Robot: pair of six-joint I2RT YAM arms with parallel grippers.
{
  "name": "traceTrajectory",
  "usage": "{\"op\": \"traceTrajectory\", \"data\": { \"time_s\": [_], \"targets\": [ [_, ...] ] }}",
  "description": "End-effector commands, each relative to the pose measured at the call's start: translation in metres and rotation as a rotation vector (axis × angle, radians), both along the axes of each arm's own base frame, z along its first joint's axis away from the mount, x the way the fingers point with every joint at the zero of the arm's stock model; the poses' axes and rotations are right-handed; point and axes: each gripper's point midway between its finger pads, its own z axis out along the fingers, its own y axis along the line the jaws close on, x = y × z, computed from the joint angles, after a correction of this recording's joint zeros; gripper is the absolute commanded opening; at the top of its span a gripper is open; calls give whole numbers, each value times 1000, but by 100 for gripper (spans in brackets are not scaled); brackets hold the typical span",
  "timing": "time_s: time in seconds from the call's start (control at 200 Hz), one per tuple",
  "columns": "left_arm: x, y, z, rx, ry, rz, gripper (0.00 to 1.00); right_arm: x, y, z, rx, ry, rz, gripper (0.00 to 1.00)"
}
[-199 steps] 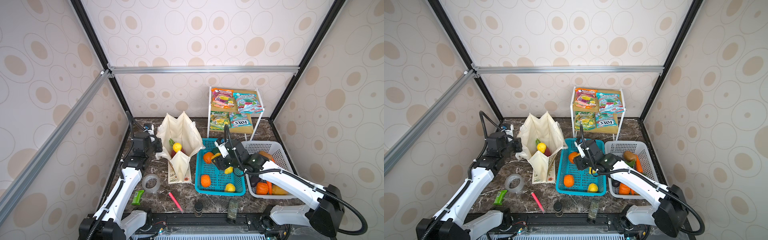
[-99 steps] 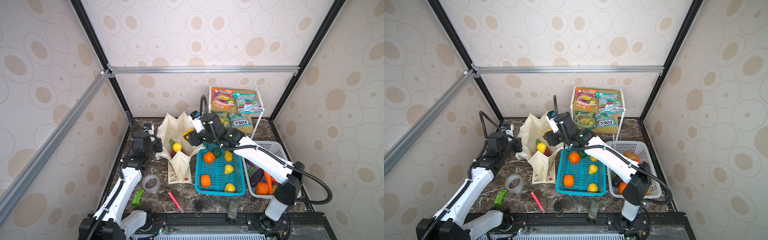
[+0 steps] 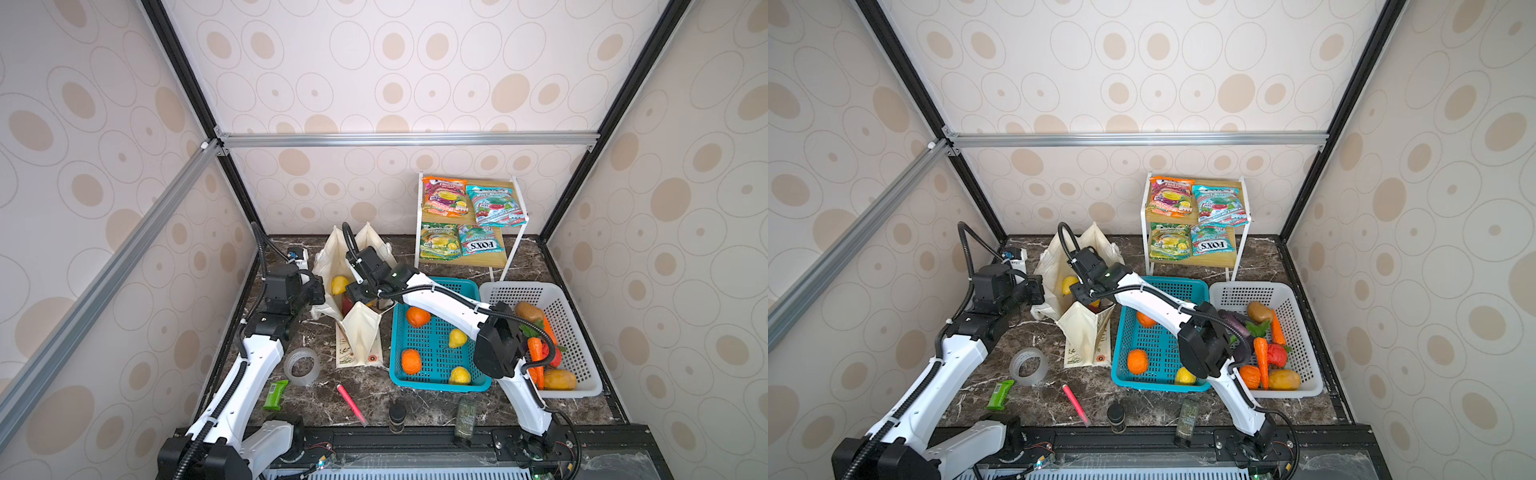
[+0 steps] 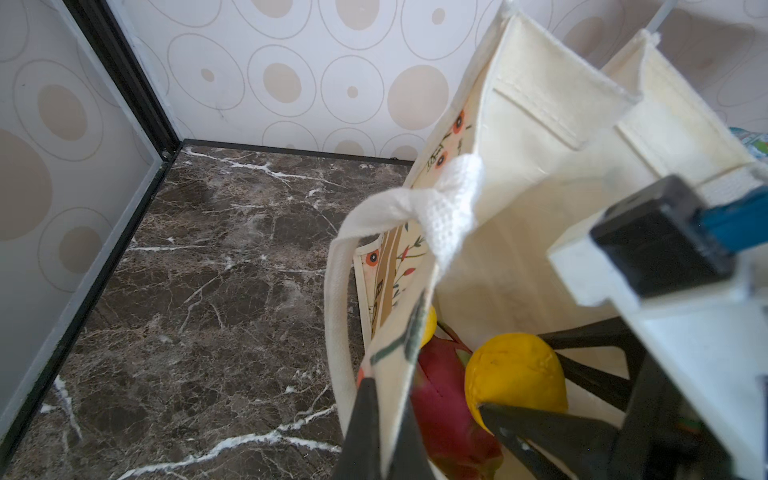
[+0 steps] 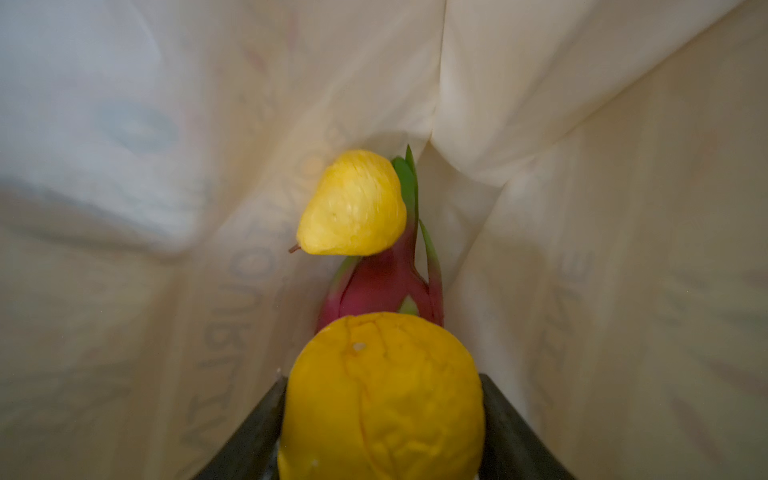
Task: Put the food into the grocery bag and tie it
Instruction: 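Carry the yellow fruit with the right gripper toward the bag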
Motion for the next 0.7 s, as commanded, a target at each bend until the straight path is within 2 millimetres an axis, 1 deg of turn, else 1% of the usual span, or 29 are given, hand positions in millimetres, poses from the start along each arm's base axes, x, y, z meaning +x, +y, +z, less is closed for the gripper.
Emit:
{"op": "traceTrajectory", "data": {
  "time_s": [0.0, 0.035, 0.105, 0.17, 0.265, 0.275, 0.285, 0.3, 0.375, 0.39, 0.4, 0.44, 0.515, 0.56, 0.645, 0.695],
  "targets": [
    [3, 1, 24, -15, -77, 3, 0, -9, -8, -8, -57, 28, -14, 72],
    [3, 1, 24, -14, -78, 4, 0, -11, -6, -1, -42, 26, -5, 77],
    [3, 1, 25, -14, -80, 5, 0, -15, -4, 22, 7, 17, 13, 84],
    [3, 2, 25, -12, -81, 6, 0, -22, -1, 48, 66, 7, 40, 87],
    [2, 3, 25, -8, -82, 11, 0, -30, -6, 89, 142, -27, 46, 93],
    [2, 3, 25, -8, -82, 13, 0, -31, -7, 93, 148, -31, 42, 94],
    [2, 3, 26, -7, -83, 13, 0, -31, -8, 97, 154, -36, 39, 99],
    [2, 3, 26, -7, -83, 12, 0, -32, -11, 103, 163, -43, 33, 100],
    [2, 4, 25, -7, -83, 15, 0, -35, -28, 130, 198, -90, -15, 100],
    [2, 3, 26, -6, -84, 14, 0, -36, -30, 132, 200, -95, -20, 100],
    [2, 4, 26, -6, -84, 15, 0, -36, -33, 137, 208, -104, -27, 100],
    [3, 3, 25, -7, -83, 14, 0, -38, -42, 147, 221, -131, -43, 100],
    [2, 3, 26, -6, -84, 14, 0, -40, -63, 156, 224, -173, -91, 100],
    [2, 3, 26, -7, -87, 14, 0, -36, -76, 154, 218, -181, -133, 100],
    [2, 3, 27, -6, -88, 14, 0, -29, -97, 141, 202, -146, -191, 100],
    [1, 3, 27, -5, -88, 12, 0, -27, -106, 127, 179, -118, -213, 100]
  ]
}}
